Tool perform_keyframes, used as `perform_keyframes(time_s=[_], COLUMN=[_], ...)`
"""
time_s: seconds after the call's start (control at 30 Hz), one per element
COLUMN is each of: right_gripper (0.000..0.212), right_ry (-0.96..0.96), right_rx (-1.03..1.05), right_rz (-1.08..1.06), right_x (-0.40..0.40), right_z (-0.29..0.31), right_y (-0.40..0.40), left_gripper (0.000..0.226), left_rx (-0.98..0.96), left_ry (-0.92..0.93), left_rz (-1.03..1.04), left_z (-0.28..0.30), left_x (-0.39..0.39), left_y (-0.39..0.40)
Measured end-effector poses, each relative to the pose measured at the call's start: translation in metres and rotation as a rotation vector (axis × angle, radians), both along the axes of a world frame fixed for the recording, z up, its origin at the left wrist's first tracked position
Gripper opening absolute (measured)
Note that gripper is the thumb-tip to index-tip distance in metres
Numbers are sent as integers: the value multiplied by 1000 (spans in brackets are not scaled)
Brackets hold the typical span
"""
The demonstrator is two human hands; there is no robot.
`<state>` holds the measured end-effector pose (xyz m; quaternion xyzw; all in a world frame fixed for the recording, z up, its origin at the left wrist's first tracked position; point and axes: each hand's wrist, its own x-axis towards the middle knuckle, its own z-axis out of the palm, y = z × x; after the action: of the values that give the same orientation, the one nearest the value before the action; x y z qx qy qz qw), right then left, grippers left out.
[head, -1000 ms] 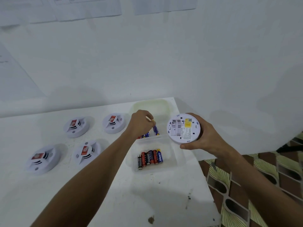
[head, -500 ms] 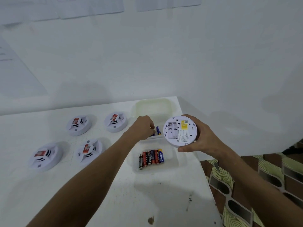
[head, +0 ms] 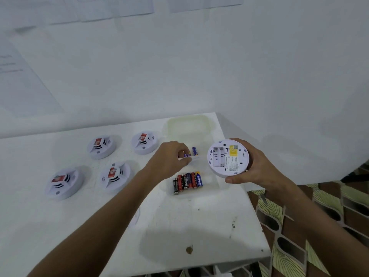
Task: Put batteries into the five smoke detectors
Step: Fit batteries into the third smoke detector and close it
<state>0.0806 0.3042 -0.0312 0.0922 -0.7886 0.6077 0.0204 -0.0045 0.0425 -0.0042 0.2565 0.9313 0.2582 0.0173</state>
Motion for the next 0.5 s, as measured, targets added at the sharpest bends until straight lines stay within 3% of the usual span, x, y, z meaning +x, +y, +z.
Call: perform_keyframes(time_s=[0.2,0.3,0.5], right_gripper=[93,94,93], right_ry=[-33,-41,-33], right_rx=[-31,-36,5], right_rz=[17,25,6], right_x=[19,26,35], right_z=[-7,-7,-6], right_y=[1,1,5], left_gripper=[43,50,44], left_rx=[-365,-455,-551], left_ry=[-60,-42,-32], left_rz=[-138,-162,-159], left_z=[-10,-13,-21], left_x=[24,23,20], left_y=[13,22,33])
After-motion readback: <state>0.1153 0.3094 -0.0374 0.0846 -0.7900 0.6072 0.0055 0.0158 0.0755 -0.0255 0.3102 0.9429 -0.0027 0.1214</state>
